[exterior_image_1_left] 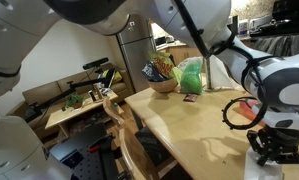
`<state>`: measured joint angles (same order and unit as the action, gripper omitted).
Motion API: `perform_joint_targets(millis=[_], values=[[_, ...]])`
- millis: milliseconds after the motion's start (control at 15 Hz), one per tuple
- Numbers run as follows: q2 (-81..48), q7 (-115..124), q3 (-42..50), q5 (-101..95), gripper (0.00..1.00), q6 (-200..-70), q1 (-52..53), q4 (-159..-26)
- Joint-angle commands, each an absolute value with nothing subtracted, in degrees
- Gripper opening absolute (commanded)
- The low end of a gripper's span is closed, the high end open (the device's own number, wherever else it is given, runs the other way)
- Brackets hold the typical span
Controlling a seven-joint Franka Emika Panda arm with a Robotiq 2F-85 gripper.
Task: Move the piece of tissue at the right to the left
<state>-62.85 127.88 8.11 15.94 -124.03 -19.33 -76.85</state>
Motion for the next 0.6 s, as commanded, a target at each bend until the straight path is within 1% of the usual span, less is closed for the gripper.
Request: perform_joint_targets(millis=[0, 533], values=[[-62.08, 130.86, 12.11, 15.83, 0.00, -128.98, -16.13, -81.83], [-51.09, 142.65, 26.92, 8.20, 0.00, -140.18, -6.87, -99.16]])
